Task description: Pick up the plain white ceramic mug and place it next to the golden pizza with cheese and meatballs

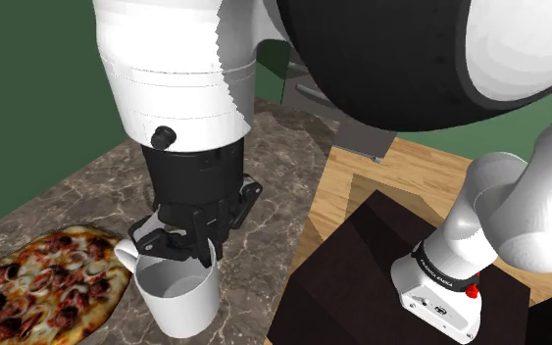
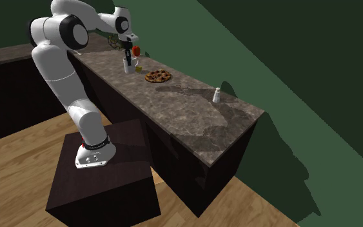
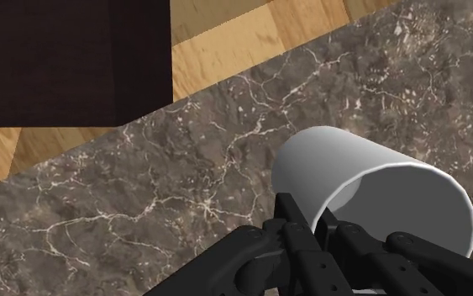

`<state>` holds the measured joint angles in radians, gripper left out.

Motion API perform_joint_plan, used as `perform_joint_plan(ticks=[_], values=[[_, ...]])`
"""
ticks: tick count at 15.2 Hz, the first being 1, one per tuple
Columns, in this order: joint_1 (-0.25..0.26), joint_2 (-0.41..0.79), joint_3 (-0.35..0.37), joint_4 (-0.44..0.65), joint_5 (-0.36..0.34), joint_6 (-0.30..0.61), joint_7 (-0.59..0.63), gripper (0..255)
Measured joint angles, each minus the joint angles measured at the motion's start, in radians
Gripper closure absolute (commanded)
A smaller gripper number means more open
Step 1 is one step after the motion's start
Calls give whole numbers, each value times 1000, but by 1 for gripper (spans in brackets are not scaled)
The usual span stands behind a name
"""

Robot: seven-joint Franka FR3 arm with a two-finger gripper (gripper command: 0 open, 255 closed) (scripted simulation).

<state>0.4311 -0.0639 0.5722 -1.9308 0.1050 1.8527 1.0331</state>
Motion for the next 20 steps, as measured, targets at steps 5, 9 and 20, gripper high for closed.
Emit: perform_joint_plan(ticks=[5,9,20], values=[[2,10,3,-55,-3,64,0,255],[4,27,6,-96,-11,119,3,255],[10,88,13,-189,-42,264,22,255]])
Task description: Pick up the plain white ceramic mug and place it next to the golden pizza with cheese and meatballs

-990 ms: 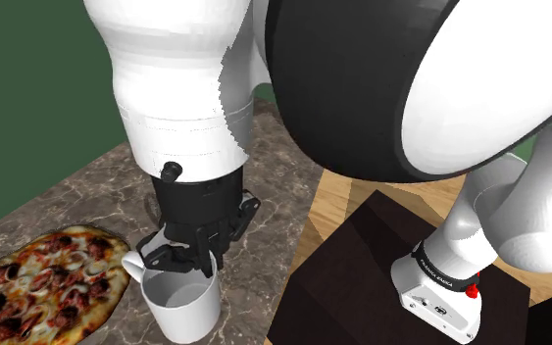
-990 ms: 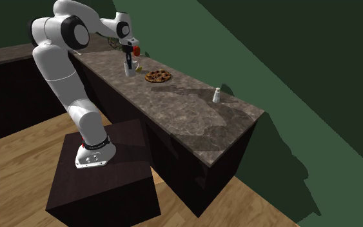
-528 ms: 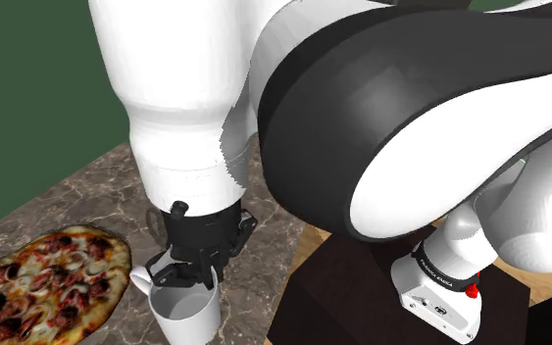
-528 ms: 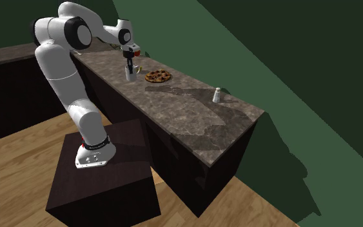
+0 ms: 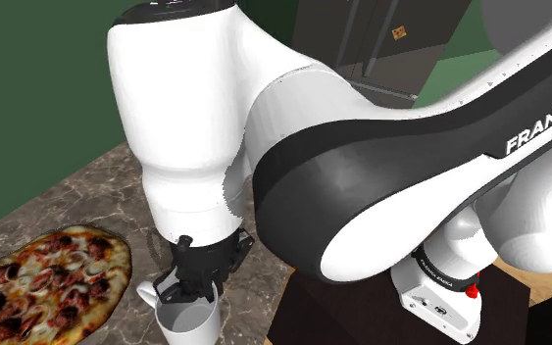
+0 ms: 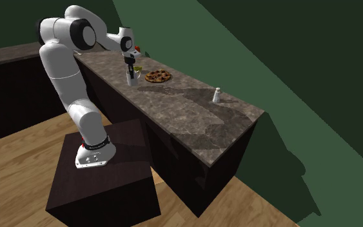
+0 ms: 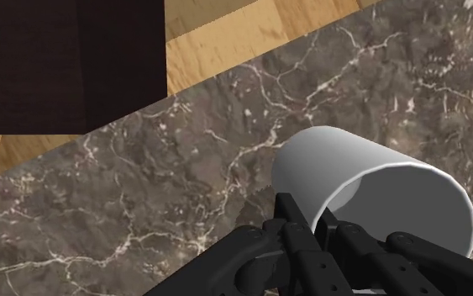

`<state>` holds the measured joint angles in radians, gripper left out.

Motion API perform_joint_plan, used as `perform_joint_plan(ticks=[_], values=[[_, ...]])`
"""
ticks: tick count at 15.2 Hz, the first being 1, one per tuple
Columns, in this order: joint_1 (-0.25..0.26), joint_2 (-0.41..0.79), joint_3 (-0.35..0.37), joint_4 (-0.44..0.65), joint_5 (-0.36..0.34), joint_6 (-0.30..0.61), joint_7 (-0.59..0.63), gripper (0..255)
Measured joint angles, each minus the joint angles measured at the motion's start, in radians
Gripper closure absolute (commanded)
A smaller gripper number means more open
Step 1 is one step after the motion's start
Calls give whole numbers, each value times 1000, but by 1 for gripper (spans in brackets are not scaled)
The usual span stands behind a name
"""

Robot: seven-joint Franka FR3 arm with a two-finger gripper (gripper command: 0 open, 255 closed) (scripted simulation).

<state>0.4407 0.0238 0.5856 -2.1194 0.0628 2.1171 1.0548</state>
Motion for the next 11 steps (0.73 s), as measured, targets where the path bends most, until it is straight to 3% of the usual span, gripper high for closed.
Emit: perform_joint_plan(ticks=[5,11], values=[[2,35,0,-32,-21,62,10,255],[3,38,0,-37,-23,69,12,255]])
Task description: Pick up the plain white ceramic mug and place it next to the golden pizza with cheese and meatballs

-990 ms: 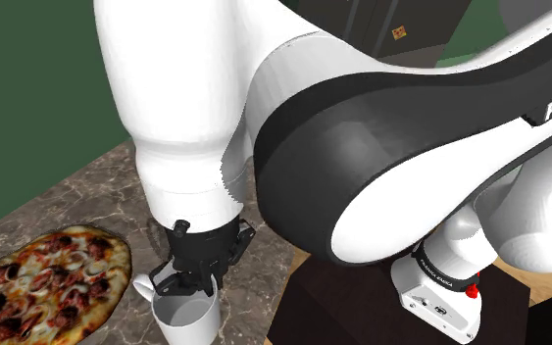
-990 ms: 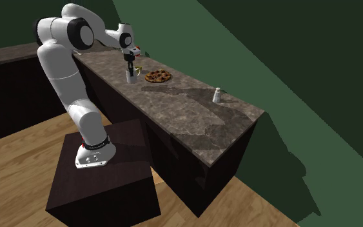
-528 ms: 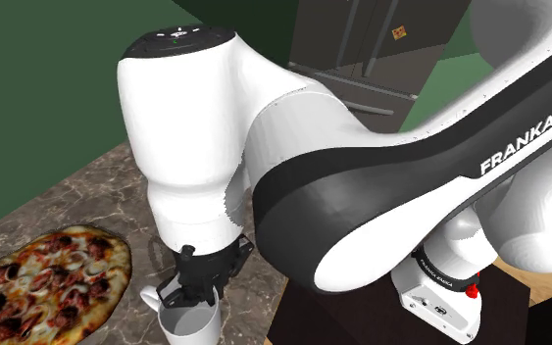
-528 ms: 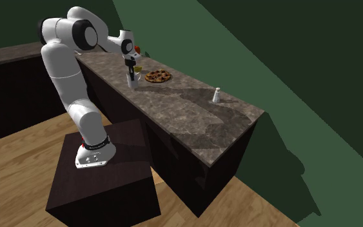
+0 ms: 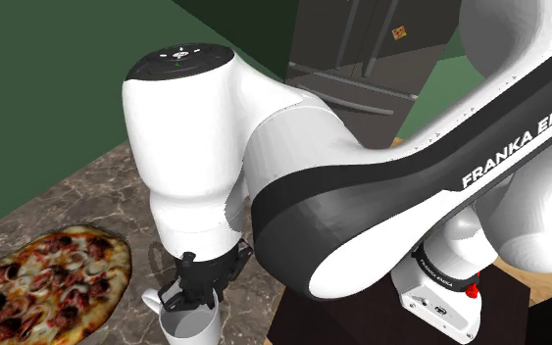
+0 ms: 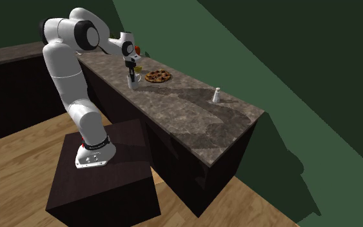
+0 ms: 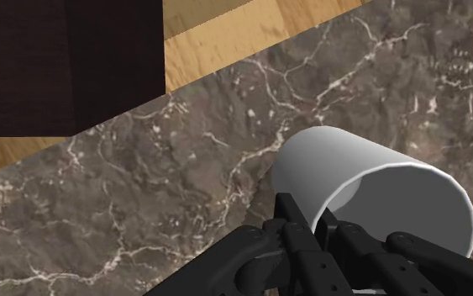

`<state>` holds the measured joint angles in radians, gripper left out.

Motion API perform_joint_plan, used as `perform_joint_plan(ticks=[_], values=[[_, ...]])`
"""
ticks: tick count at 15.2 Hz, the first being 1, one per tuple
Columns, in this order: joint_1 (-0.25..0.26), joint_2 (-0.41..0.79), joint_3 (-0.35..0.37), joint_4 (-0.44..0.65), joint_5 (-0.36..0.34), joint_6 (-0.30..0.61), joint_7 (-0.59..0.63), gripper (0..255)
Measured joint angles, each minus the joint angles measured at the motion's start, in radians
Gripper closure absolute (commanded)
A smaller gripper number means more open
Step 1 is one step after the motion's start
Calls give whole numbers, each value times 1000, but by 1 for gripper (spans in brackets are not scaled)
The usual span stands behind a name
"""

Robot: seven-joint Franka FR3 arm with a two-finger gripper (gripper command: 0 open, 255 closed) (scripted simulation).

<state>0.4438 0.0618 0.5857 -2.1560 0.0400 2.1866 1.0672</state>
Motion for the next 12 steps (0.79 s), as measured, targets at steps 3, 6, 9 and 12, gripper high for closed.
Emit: perform_joint_plan(ticks=[3,6,9,12], values=[[0,0,0,0,0,0,0,0],[0,0,0,0,0,0,0,0],[-3,-18,-1,24,10,-38,-7,0],[-8,-53,-3,63,30,-107,-22,0]])
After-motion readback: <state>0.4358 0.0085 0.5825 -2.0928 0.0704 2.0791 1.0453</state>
